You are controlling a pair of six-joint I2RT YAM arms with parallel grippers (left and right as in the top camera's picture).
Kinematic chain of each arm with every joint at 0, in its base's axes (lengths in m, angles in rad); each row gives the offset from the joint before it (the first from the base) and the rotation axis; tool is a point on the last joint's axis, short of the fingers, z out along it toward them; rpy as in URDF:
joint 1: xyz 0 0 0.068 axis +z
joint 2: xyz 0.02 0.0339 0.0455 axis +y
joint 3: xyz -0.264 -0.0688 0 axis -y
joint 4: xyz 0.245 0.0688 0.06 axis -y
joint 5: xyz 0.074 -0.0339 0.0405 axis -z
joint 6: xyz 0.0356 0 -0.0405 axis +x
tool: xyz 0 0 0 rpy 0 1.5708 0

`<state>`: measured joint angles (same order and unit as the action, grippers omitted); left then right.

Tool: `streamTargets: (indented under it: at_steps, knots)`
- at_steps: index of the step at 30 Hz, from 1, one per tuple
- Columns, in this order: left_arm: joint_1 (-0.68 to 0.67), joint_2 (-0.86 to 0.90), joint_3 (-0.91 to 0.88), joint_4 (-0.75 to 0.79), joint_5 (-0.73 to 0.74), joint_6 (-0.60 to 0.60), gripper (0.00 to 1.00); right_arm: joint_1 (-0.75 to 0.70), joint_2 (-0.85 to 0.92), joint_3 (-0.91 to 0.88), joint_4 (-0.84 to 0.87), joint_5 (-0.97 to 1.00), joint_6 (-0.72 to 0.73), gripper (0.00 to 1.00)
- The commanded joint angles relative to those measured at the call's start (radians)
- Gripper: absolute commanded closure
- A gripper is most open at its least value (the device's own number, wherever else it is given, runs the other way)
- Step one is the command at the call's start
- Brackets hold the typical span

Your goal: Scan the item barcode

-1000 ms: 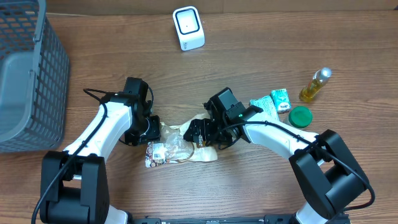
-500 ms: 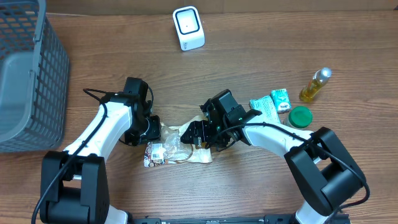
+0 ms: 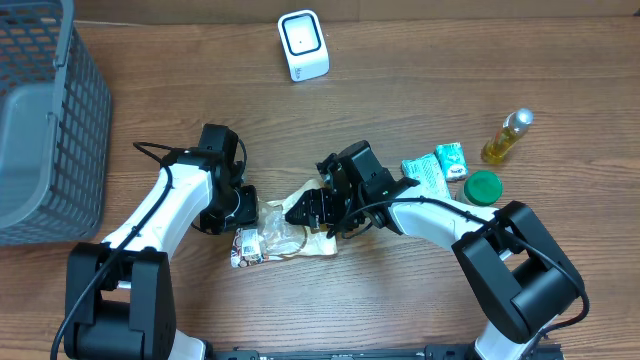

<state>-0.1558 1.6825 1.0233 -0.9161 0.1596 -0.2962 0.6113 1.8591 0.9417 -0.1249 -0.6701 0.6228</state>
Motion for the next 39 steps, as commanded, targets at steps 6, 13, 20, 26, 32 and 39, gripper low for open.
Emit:
streamTargets:
  at_steps: [6,13,20,26,32,39]
  knots:
    - [-0.002,0.0,-0.007,0.005,0.006,0.004,0.59,0.023,0.006,-0.006,0.062,-0.05,0.006,0.51]
    - [-0.002,0.0,-0.007,0.006,0.006,0.004,0.6,0.045,0.006,-0.006,0.069,-0.037,0.006,0.53]
    - [-0.002,0.0,-0.007,0.008,0.006,0.004,0.6,0.062,0.006,-0.006,0.071,-0.02,0.006,0.57]
    - [-0.002,0.0,-0.007,0.013,0.006,0.0,0.6,0.066,0.006,-0.006,0.071,-0.004,0.006,0.55]
    - [-0.002,0.0,-0.007,0.013,0.006,-0.004,0.6,0.09,0.006,-0.006,0.072,0.028,0.006,0.55]
    - [-0.002,0.0,-0.007,0.013,0.006,-0.004,0.6,0.103,0.006,-0.006,0.071,0.044,0.006,0.61]
